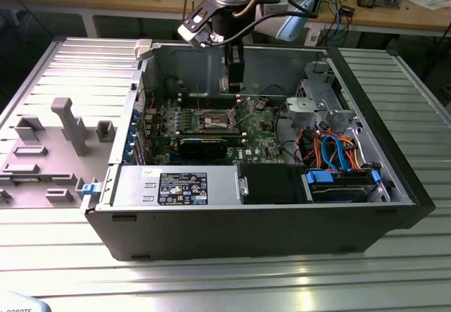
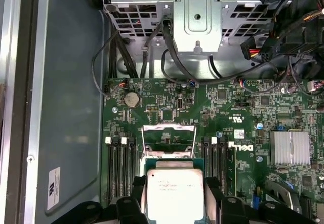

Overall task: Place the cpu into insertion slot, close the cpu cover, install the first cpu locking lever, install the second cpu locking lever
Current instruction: 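Place the cpu into insertion slot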

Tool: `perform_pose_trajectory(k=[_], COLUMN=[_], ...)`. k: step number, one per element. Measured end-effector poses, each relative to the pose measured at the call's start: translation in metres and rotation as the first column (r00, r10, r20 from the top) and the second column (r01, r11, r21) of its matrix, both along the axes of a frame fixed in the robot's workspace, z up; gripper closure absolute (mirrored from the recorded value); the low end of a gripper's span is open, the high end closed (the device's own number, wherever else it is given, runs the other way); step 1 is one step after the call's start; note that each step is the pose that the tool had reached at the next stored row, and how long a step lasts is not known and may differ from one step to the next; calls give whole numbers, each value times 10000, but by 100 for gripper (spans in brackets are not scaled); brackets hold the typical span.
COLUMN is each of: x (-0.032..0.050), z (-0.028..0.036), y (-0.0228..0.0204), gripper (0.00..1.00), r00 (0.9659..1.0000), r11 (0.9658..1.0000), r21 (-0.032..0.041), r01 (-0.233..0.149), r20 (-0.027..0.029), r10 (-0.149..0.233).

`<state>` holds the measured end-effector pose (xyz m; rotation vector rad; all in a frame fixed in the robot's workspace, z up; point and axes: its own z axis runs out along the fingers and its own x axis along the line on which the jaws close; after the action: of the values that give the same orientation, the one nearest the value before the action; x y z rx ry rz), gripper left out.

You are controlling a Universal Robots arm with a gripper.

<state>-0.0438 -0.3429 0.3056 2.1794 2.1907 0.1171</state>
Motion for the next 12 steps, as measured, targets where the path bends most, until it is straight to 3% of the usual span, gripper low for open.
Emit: perform_pose_trajectory(k=[2, 5, 6, 7, 10, 12], x=[-10, -16, -20, -22, -22, -22], z=[-30, -59, -86, -127, -159, -160], y=[0, 0, 0, 5, 7, 7], gripper=[46, 46, 46, 46, 46, 46], r00=[10000, 9999, 9999, 9996, 9995, 9995], r11=[10000, 9999, 9999, 9998, 9998, 9998], r21=[4, 3, 3, 1, -3, -2], r01=[92, 131, 148, 202, 202, 201], r20=[-7, -61, -87, -176, -255, -258], r10=[-92, -131, -148, -202, -202, -201])
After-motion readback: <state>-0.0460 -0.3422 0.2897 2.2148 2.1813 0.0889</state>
